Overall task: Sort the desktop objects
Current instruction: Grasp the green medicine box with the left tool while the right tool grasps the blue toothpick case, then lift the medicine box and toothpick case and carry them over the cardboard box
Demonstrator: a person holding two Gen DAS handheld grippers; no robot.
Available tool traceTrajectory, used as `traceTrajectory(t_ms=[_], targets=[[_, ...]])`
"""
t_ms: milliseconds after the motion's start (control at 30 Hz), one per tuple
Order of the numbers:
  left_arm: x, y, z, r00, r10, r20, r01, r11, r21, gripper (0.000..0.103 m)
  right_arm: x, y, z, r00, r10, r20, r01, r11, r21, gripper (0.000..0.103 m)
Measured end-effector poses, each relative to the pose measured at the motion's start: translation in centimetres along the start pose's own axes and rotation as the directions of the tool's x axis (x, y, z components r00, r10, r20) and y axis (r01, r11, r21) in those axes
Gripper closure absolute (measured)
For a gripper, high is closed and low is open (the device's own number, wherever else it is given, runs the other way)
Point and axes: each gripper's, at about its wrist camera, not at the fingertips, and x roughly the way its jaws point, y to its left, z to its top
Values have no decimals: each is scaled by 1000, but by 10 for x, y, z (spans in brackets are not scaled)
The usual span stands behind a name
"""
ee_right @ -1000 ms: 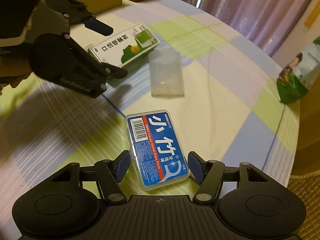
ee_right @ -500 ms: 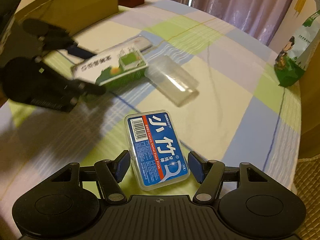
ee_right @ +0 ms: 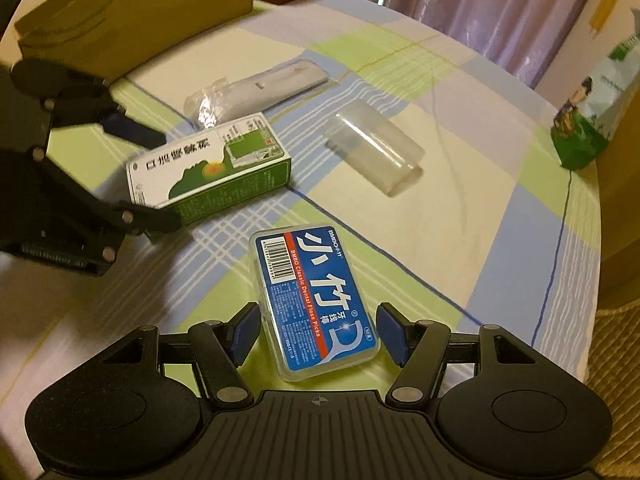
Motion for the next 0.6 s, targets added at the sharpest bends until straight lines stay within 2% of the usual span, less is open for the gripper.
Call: traceTrajectory(t_ms=[200, 600], targets=[[10, 0, 6, 999, -15, -32, 16, 1000, 7, 41, 13, 1, 2, 999, 1, -33, -3, 999, -45, 40], [18, 0, 10, 999, -22, -35, 23, 1000, 9, 41, 20, -10, 9, 998, 26, -50, -27, 1000, -16, 40]])
